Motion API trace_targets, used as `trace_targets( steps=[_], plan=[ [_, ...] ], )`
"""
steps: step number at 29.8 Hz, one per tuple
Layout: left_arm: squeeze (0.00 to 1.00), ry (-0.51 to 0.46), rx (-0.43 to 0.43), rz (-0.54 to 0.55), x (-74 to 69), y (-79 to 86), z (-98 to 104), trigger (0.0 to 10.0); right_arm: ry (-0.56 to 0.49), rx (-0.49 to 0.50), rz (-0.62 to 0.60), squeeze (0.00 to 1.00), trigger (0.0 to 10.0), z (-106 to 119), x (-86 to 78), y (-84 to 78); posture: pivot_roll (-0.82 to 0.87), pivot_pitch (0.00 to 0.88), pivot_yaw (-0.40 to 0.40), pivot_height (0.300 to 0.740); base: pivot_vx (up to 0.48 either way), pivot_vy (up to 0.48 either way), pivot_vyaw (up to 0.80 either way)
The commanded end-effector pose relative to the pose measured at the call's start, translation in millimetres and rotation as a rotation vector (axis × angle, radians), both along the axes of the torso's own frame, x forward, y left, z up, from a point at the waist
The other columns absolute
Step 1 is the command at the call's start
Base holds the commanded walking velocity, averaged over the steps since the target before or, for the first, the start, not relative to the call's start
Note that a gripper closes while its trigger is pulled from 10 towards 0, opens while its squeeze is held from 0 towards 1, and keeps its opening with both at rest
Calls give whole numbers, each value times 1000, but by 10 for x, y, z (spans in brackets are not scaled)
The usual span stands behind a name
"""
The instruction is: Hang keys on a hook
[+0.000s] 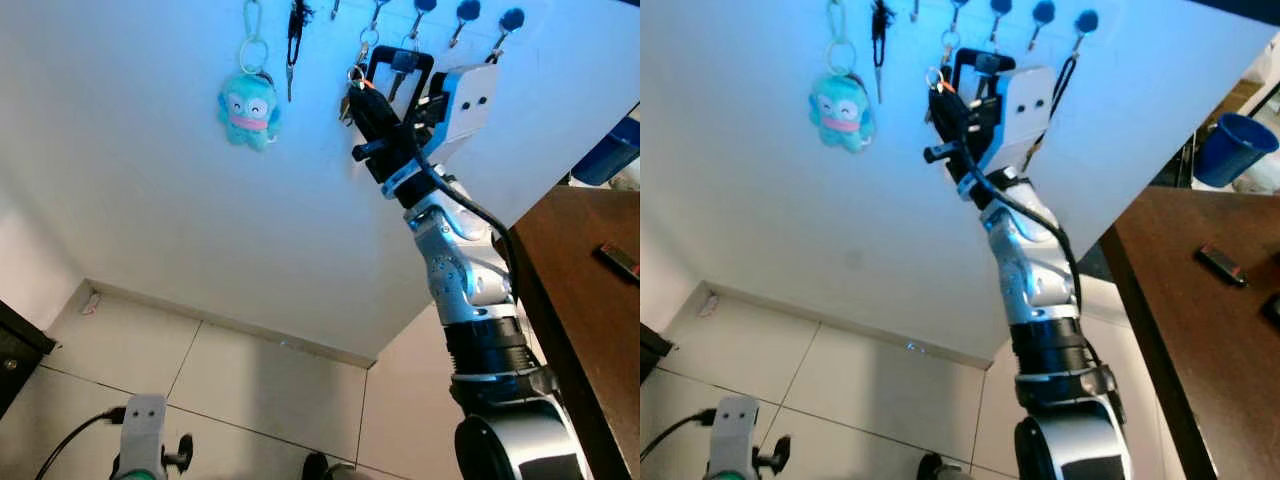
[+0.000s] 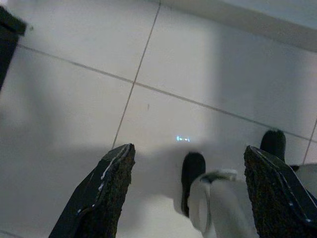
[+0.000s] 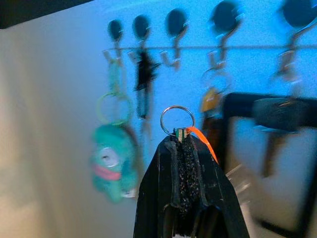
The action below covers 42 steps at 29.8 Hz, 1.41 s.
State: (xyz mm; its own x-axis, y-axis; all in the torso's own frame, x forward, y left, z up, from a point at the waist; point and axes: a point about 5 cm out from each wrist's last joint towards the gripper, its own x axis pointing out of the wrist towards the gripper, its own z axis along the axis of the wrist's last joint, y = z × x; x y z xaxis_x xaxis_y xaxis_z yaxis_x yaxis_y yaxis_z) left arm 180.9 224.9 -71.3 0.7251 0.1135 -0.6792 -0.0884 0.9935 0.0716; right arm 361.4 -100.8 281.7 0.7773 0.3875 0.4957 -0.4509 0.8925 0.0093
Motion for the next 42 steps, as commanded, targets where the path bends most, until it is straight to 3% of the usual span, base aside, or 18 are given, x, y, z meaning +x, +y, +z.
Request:
trace_targets(
  steps=[1,7,11,16,29,42],
  plan=[
    [0,40,-8,-8,-93,-33,-58,10000,-27,23,-77,0,10000,62,20,-111,144,80,-46,740,0,0,0],
    [0,35,-13,-13,-93,-39,-57,10000,-41,30,-164,0,10000,105,43,-192,150,84,-46,740,0,0,0],
    [0,34,-21,-39,-105,-55,-61,10000,-82,-29,-311,0,10000,143,42,-274,151,88,-40,740,0,0,0],
    [0,35,-25,-56,-122,-72,-69,10000,-75,-61,-374,0,10000,96,50,-291,150,98,-36,740,0,0,0],
    [0,26,-30,-80,-120,-105,-68,10000,-75,-76,-429,0,10000,56,65,-306,151,106,-36,740,0,0,0],
    [0,35,-27,-97,-134,-121,-78,10000,-121,-56,-477,0,10000,197,53,-391,148,102,-34,740,0,0,0]
  ],
)
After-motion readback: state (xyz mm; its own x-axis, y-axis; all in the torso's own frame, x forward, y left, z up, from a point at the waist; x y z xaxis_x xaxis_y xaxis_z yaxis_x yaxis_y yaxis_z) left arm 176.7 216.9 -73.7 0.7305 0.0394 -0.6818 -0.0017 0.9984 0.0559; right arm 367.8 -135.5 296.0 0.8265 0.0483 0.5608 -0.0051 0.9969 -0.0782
